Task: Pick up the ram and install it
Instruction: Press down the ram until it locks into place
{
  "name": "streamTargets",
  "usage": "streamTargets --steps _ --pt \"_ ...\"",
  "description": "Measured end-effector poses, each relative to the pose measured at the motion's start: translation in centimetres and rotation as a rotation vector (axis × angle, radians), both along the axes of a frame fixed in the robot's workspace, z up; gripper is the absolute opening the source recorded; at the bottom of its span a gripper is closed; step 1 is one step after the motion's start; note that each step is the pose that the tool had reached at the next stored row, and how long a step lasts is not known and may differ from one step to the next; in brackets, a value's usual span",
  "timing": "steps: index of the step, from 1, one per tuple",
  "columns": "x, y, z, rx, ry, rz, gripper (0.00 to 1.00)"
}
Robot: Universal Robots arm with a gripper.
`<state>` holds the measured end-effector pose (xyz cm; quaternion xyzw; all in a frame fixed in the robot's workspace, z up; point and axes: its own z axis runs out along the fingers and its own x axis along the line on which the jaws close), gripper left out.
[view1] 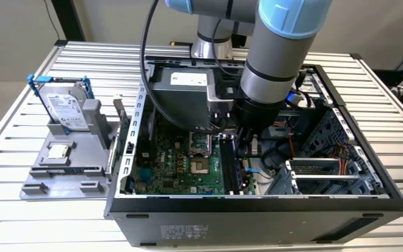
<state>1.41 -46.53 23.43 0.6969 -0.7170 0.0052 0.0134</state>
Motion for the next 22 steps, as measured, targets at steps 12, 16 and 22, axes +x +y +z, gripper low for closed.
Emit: streamTargets --steps 12,16,22 --pt "0.01 -0.04 -0.99 -0.0001 0.004 0.0 0.0" --pt "0.0 -0.07 -1.44 -0.0011 0.006 0.0 0.0" --pt "0.01 -0.05 0.05 0.0001 0.0061 0.0 0.0"
